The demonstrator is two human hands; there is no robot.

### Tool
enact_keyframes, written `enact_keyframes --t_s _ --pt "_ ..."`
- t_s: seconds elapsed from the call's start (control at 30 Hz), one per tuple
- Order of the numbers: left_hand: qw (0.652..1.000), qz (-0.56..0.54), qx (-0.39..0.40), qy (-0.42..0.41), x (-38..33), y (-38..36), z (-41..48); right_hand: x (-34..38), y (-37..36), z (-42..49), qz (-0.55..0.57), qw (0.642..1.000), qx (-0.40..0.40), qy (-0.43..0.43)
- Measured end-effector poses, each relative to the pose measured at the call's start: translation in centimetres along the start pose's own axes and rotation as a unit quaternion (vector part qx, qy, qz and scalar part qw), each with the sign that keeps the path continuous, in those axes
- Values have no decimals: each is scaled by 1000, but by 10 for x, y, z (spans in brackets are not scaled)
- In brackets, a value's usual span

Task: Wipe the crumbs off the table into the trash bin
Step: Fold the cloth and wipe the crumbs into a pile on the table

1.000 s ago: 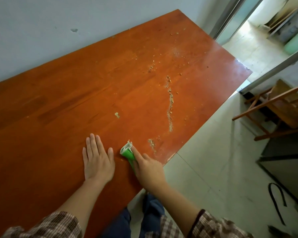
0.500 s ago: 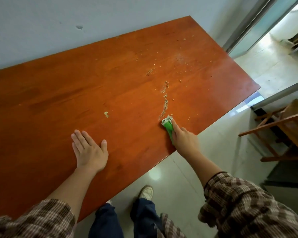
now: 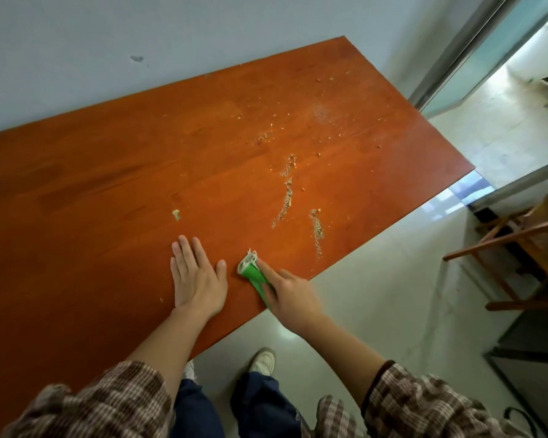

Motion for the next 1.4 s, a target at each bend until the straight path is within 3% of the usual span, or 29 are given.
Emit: enact_keyframes --t_s 0.4,0.63,0.7,0.83,1.0,1.13,1.23,1.4 --pt "996 30 71 44 -11 -3 7 -130 40 24 -64 998 -15 -22" --pt "993 39 102 52 -14 3 6 -182 74 56 -148 980 -16 -134" --pt "992 40 106 53 -15 4 7 -189 82 63 -104 979 -34 -171" --pt "991 39 116 56 -16 6 6 -157 83 68 30 981 -110 -155" --pt "988 45 130 63 -16 8 7 -65 36 70 92 995 -40 -22" --pt "988 40 129 69 -16 9 7 -22 16 75 42 997 20 59" --pt "986 39 142 73 -16 10 9 -37 18 87 -5 998 27 49" --pt "986 33 147 71 -16 9 10 -101 43 106 -56 997 15 -43"
Point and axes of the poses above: each hand's wrist, its own z-axis towards the middle knuckle, its own y-axis out of the back of the hand, x = y × z, the point moved 2 cm from there along z, towards the middle knuckle, and after that the axes turned 6 degrees about -z, right-handed, at the moved point
